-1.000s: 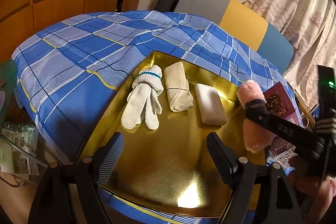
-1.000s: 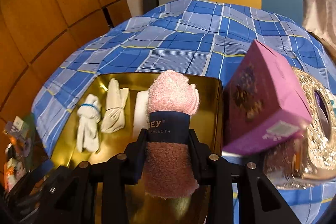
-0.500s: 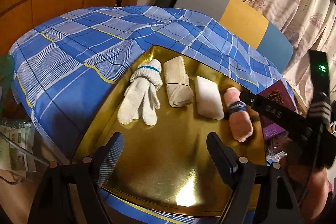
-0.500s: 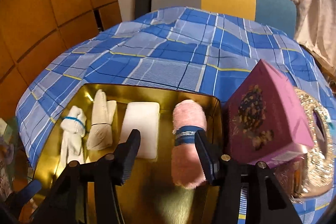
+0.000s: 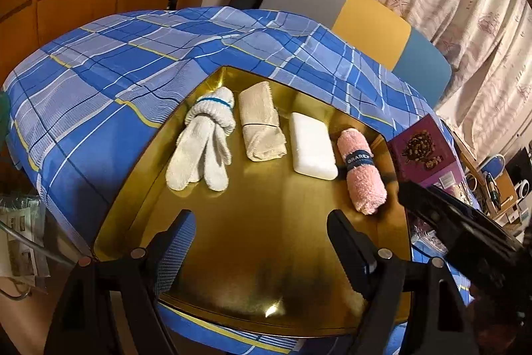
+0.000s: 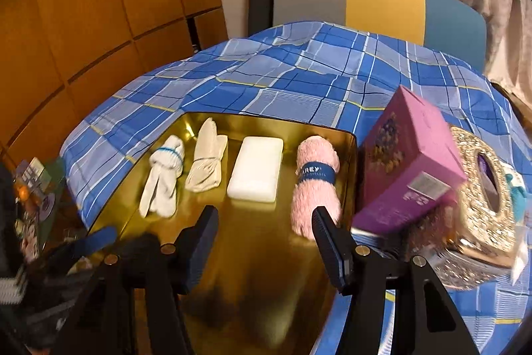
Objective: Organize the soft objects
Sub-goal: 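Move the right gripper to the white mesh cloth and grasp it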
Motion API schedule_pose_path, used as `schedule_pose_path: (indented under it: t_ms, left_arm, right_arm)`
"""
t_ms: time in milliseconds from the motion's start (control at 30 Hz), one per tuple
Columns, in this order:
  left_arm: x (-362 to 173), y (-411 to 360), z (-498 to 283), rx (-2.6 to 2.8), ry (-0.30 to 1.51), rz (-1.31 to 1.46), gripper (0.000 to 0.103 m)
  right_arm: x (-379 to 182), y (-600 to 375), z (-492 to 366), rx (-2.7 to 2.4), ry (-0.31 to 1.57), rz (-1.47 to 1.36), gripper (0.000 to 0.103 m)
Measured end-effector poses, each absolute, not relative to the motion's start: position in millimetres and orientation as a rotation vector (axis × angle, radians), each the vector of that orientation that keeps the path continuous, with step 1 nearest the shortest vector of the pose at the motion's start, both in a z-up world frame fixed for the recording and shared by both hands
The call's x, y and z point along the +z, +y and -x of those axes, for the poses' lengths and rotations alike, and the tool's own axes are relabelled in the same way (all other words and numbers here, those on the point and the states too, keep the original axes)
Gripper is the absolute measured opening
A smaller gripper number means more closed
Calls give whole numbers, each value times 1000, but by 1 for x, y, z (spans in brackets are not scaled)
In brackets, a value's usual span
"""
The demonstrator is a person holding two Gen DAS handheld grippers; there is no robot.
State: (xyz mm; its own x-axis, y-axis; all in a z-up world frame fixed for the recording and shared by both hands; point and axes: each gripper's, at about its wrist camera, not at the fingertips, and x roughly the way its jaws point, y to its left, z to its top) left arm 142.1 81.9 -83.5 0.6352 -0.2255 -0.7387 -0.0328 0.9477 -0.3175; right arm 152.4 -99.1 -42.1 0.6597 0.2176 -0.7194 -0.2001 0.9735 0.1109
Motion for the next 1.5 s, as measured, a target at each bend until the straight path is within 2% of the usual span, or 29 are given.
schedule_pose_path:
  t_ms: [400,767,900,1100,1300,1500]
  left_arm:
    - [-80,32,-123,-308,856,225,82]
    - [-79,-23,-94,-476,864,139,82]
    - [-82,-46,-85,-525,896,137,82]
    - [-77,-81,-71,-594,912,103,82]
    - [-74,-108,-63,-638,937,54,82]
    - [-76,-119,-63,-630,960,21,82]
  right_arm:
    - [-20,-195,-74,133,743,-58,60]
    - [-66,-345,-41,-158,851,-240,62]
    - [-88,-397,-49,-237,916,-266,68]
    - [-100,-465,-82,-290,931,-341,69]
    - [-113,-489,-133,-269,967,-334,74]
    - [-135,-496,-164,-285,1015,-286,73]
